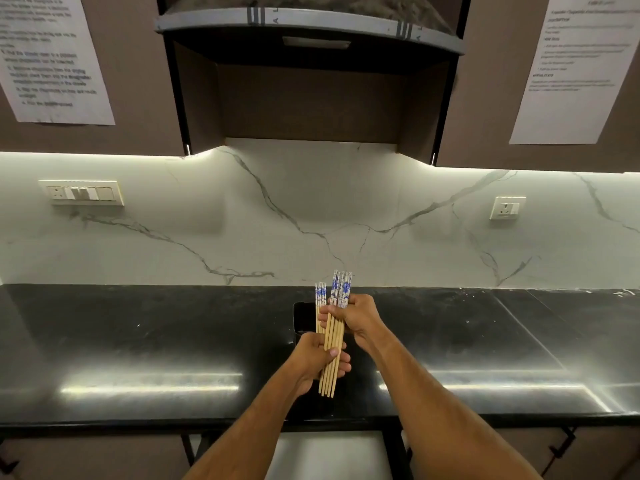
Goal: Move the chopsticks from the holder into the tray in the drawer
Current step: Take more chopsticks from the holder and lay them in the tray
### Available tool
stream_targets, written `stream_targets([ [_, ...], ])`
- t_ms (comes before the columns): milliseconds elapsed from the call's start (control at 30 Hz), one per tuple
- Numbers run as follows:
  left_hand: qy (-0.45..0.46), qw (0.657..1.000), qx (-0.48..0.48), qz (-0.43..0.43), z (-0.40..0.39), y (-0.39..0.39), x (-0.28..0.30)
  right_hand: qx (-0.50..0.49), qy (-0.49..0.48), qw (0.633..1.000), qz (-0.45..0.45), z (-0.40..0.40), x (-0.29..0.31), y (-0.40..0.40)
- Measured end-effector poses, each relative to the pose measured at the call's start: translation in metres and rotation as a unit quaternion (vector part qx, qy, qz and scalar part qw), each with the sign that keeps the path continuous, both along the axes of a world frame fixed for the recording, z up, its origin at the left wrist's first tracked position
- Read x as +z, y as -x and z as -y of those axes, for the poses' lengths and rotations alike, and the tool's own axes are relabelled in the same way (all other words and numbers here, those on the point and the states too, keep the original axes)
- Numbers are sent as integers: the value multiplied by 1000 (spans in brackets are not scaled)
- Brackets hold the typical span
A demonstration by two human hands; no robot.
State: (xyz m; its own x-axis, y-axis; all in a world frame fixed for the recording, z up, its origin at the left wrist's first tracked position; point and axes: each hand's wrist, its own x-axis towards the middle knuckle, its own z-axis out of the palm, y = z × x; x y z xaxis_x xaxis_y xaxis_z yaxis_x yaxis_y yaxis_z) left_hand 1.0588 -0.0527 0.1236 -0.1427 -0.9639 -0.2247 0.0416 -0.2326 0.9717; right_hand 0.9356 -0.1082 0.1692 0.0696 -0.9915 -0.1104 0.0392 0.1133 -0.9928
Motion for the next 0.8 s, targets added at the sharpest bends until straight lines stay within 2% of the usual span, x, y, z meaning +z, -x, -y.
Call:
stream_targets([
  [233, -19, 999, -29, -37, -4, -10, -11, -20, -28, 998, 48, -2, -14, -4],
  [367, -11, 999, -24, -18, -5, -10, -13, 8, -23, 998, 52, -5, -20, -7],
  [633, -21, 998, -66, -7, -9, -21, -16, 86, 140, 986, 12, -8, -16, 10],
  [800, -28, 995, -96, -9, -8, -24, -15, 95, 162, 982, 17, -7, -12, 20],
])
